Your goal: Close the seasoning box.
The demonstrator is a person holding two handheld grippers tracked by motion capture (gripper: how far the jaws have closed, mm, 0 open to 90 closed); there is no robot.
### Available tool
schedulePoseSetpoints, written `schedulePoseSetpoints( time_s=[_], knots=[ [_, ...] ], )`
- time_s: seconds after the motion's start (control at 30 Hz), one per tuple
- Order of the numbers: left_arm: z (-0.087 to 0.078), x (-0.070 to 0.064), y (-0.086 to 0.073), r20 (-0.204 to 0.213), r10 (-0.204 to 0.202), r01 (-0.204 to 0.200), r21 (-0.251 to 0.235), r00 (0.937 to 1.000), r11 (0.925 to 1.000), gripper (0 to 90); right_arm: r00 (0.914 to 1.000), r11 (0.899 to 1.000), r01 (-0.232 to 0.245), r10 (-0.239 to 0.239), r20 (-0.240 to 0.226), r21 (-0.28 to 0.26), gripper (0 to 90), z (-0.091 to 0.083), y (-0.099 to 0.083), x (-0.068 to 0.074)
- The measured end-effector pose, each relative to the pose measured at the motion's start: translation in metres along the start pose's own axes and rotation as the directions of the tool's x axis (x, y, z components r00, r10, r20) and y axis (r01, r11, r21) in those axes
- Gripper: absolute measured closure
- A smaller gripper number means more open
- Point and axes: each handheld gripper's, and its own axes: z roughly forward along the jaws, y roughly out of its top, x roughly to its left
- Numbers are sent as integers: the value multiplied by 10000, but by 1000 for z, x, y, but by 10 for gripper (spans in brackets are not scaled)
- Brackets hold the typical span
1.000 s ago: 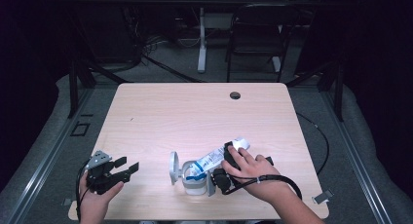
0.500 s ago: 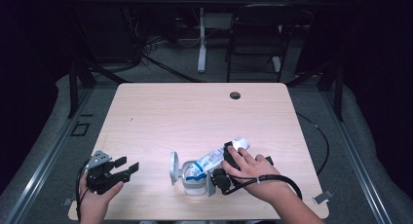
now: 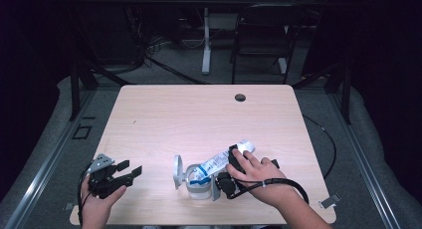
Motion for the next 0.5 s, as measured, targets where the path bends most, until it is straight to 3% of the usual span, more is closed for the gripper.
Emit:
schedulePoseSetpoints(
  time_s=[0.5],
  knots=[
    [0,0,0,-14,-31,31,-17,10000,10000,425,10000,10000,42,-42,-56,-2,443,0,0,-1]
  ],
)
